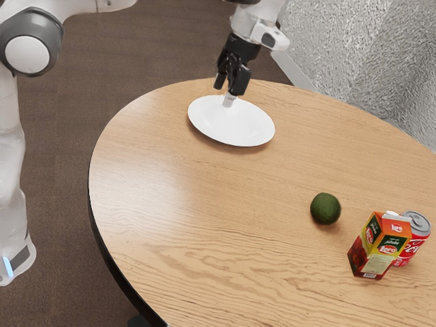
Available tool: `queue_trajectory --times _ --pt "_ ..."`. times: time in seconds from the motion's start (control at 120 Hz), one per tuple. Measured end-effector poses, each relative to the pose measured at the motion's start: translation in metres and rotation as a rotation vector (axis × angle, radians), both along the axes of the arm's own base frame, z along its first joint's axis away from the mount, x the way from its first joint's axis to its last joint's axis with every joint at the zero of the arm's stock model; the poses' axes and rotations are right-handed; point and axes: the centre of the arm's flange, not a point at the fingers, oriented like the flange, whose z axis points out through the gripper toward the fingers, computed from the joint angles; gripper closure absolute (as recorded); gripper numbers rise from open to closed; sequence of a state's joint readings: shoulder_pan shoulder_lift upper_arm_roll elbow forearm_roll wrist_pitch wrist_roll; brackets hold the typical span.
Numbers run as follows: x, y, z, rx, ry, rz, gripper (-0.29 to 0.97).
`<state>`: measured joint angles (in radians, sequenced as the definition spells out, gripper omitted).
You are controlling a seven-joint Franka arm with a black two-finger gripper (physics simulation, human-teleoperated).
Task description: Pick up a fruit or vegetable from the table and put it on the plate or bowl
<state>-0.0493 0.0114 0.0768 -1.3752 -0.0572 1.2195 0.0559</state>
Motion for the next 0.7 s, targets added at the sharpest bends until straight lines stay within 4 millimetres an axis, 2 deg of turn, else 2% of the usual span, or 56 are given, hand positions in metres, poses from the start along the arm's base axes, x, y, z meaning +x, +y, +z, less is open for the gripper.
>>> queue_trajectory --times 0.217,0.267,0.308,0.333,0.383,0.433,0.483,0.592,0.633,0.7 --pt "0.021 0.023 0.015 0.002 -0.194 0.028 0.00" --pt "0.018 0.029 0.043 0.009 -0.259 0.035 0.00" --pt "0.006 0.034 0.088 0.024 -0.354 0.045 0.00" --pt "-0.002 0.037 0.107 0.032 -0.395 0.054 0.00" --pt "-0.013 0.043 0.128 0.045 -0.433 0.086 0.00" --pt "-0.022 0.050 0.140 0.047 -0.449 0.123 0.00" --pt "-0.022 0.056 0.138 0.037 -0.439 0.170 0.00" --pt "0.010 0.067 0.098 0.022 -0.345 0.316 0.00" --pt "0.020 0.057 0.087 0.018 -0.317 0.358 0.00" --pt "0.035 0.027 0.072 0.010 -0.284 0.399 0.00"
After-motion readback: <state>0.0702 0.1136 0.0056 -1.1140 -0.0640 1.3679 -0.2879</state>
